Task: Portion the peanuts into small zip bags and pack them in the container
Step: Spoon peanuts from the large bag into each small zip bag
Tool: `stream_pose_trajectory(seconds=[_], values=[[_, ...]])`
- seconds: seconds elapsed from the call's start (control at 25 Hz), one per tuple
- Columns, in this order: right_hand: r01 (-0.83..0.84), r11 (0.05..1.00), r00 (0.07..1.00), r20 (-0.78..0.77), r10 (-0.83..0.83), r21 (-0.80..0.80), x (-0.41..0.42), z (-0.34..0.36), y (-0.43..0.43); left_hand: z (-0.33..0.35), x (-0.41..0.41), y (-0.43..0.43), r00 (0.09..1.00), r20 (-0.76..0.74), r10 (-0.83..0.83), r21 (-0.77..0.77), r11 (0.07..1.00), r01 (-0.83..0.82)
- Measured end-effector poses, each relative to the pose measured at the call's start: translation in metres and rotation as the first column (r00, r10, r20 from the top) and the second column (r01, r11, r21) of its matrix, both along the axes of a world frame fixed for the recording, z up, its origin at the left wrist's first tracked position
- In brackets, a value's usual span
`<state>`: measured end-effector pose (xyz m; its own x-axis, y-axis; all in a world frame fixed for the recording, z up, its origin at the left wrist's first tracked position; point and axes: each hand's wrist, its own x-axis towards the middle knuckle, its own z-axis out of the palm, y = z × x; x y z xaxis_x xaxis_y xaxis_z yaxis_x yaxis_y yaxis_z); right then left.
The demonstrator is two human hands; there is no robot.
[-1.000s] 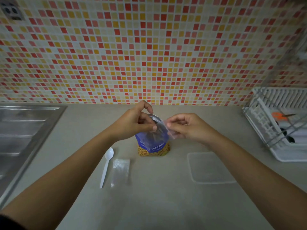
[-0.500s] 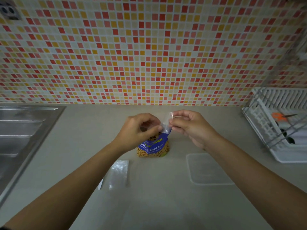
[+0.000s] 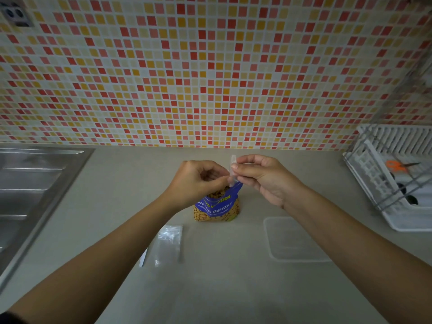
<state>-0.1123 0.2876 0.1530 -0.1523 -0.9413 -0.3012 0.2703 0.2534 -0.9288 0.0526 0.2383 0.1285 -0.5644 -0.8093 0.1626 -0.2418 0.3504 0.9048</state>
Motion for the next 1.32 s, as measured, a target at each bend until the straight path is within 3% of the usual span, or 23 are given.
stream_pose_trajectory(seconds=[0.2, 0.36, 0.48, 0.56, 0.68, 0.8, 0.96, 1.08, 1.2, 1.32], values=[[0.025, 1.000, 0.997, 0.079, -0.025, 0.001, 0.001, 0.000, -0.004, 0.004, 0.000, 0.001, 1.000, -0.021, 0.009, 0.039, 0.999, -0.009], [-0.004, 1.000, 1.000, 0.018, 0.004, -0.003, 0.000, -0.003, -0.006, 0.002, 0.000, -0.003, 0.998, 0.032, 0.046, 0.007, 0.999, -0.046], [-0.055, 0.995, 0.949, -0.313, 0.027, -0.081, -0.002, -0.005, -0.005, -0.001, -0.001, -0.003, 0.988, 0.100, 0.119, -0.082, 0.990, -0.111], [-0.049, 0.988, 0.813, -0.580, -0.047, -0.148, -0.003, -0.006, -0.004, -0.001, -0.004, -0.003, 0.974, 0.105, 0.200, -0.115, 0.975, -0.188], [-0.071, 0.964, 0.651, -0.744, -0.149, -0.256, -0.001, -0.005, -0.004, -0.002, -0.009, -0.002, 0.967, 0.056, 0.250, -0.107, 0.964, -0.243], [-0.081, 0.960, 0.615, -0.771, -0.162, -0.267, -0.002, -0.004, -0.005, -0.003, -0.013, -0.002, 0.968, 0.014, 0.250, -0.056, 0.967, -0.249], [-0.108, 0.961, 0.580, -0.802, -0.146, -0.253, -0.006, -0.005, -0.005, -0.005, -0.015, -0.007, 0.961, 0.023, 0.276, -0.141, 0.952, -0.270], [-0.191, 0.927, 0.573, -0.804, -0.163, -0.324, -0.006, -0.008, -0.004, -0.004, -0.014, -0.008, 0.959, 0.023, 0.283, -0.148, 0.949, -0.277], [-0.281, 0.913, 0.532, -0.840, -0.108, -0.295, -0.008, -0.015, -0.004, -0.003, -0.014, -0.005, 0.962, 0.038, 0.269, -0.149, 0.954, -0.261], [-0.333, 0.897, 0.550, -0.832, -0.067, -0.292, -0.009, -0.024, -0.002, -0.004, -0.013, -0.006, 0.957, 0.070, 0.280, -0.167, 0.950, -0.265]])
